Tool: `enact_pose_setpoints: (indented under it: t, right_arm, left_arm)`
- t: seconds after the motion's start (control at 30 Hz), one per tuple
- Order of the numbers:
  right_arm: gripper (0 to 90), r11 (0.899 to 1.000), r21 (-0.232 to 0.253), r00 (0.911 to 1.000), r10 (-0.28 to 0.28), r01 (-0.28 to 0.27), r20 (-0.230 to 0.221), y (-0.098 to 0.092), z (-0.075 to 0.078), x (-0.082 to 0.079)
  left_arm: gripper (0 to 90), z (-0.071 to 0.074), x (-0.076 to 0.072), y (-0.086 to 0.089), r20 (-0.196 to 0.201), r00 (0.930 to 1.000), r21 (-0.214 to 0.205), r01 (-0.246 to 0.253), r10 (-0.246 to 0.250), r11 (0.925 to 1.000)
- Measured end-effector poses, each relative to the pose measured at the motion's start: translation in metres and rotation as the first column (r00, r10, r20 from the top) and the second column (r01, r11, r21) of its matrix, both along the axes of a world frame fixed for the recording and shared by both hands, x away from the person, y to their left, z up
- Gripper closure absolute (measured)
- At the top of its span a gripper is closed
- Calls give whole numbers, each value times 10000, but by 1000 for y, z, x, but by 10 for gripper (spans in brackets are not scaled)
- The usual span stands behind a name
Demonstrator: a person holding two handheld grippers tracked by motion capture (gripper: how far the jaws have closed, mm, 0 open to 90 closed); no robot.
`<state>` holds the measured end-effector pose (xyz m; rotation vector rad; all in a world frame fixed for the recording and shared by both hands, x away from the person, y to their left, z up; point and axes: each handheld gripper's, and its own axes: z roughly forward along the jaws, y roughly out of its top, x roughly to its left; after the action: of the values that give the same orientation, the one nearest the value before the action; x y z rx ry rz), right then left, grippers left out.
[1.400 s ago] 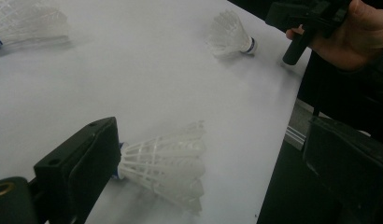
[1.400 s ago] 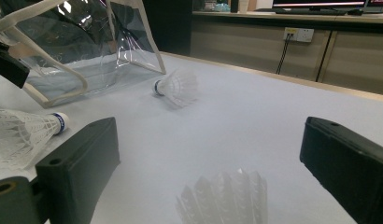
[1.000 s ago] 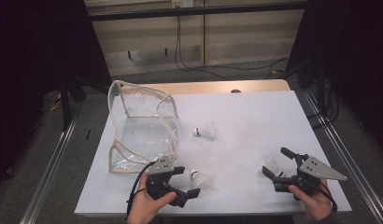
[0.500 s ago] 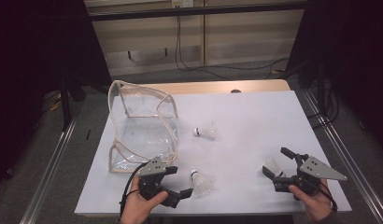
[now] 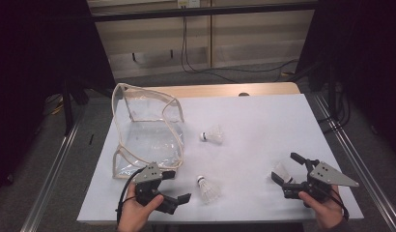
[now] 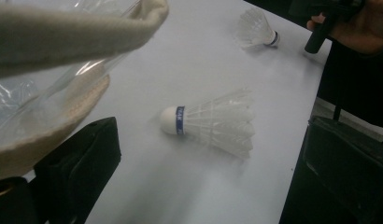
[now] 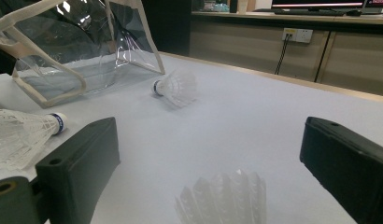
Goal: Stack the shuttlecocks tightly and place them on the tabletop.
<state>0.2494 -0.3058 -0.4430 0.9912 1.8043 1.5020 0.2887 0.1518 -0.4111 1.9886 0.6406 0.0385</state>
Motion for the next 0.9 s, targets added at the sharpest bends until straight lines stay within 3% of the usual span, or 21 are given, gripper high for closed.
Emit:
enact_pose_setpoints:
  t: [0.9]
  right_arm:
    - [41, 10000, -84, 10000, -16, 16, 39, 1, 0, 0]
  left_arm:
    - [38, -4, 4, 23, 222, 9996, -65, -199, 201, 9998]
